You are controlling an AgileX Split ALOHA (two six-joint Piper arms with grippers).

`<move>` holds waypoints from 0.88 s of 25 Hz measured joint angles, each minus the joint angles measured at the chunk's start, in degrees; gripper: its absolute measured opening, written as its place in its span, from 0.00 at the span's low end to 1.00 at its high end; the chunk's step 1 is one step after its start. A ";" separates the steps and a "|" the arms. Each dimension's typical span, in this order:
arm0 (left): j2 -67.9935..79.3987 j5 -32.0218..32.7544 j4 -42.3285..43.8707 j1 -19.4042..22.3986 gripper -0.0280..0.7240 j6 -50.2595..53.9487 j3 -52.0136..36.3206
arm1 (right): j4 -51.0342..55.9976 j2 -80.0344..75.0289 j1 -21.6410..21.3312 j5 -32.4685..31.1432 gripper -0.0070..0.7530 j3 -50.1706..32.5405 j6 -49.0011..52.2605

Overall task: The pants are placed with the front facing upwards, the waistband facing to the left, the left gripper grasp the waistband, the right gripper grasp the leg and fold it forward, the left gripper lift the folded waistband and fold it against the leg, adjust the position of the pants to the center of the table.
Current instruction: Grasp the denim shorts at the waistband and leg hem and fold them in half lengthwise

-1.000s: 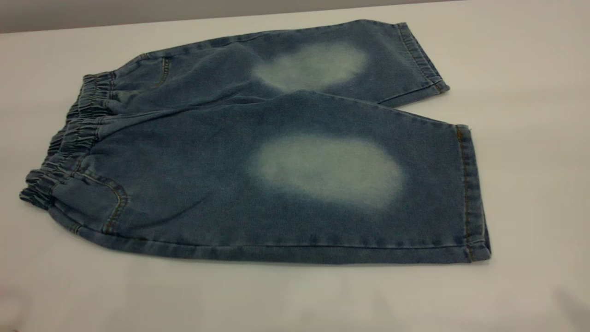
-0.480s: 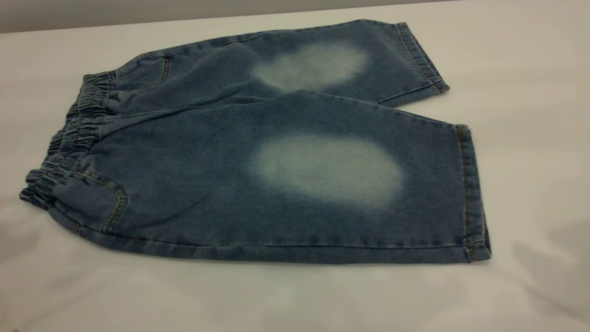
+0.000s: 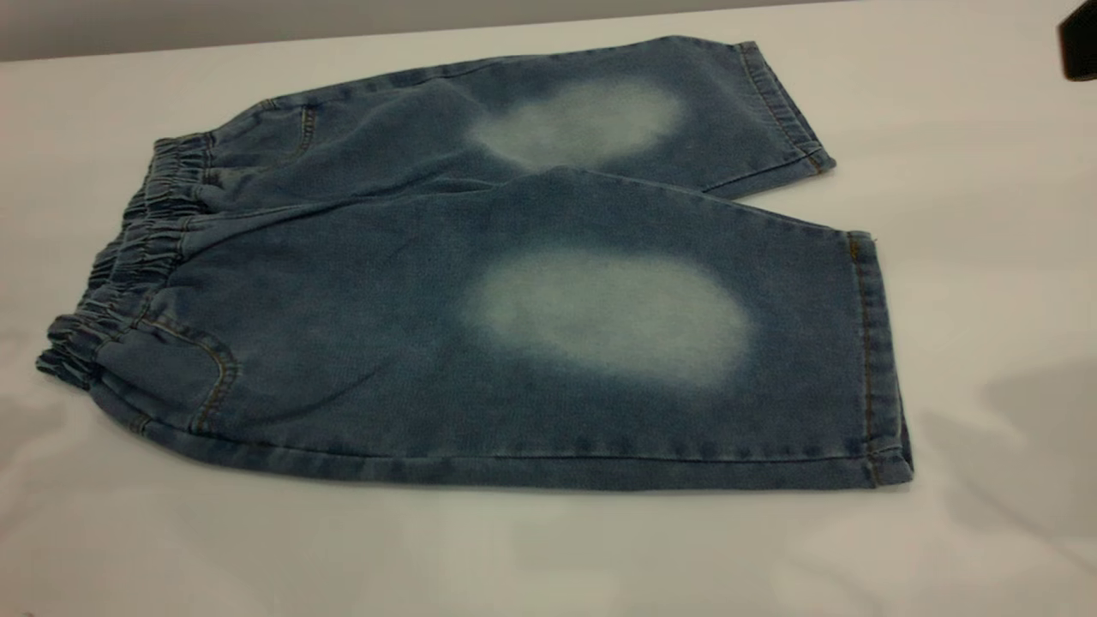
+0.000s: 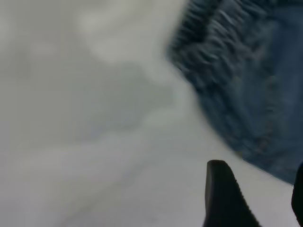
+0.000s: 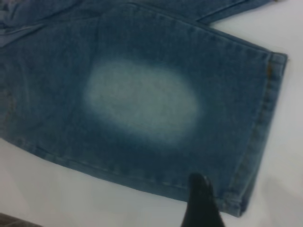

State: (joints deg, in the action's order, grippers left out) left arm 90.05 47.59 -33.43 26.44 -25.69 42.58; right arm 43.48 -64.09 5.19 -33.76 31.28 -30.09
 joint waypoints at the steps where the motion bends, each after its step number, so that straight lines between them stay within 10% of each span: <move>1: 2.04 0.92 -3.55 1.67 0.48 -3.75 0.00 | 1.01 -0.25 0.00 0.07 0.53 0.00 -1.13; 8: 14.24 -0.78 -22.90 6.09 0.48 -23.98 0.00 | 7.18 -0.63 0.00 1.12 0.53 0.00 -6.87; 22: 23.25 -3.10 -30.93 5.93 0.76 -33.70 0.00 | 7.77 -1.86 0.00 2.37 0.53 0.00 -6.57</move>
State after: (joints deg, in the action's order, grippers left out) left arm 113.29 44.49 -64.35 32.37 -59.38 42.58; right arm 51.25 -65.95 5.19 -31.39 31.28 -36.66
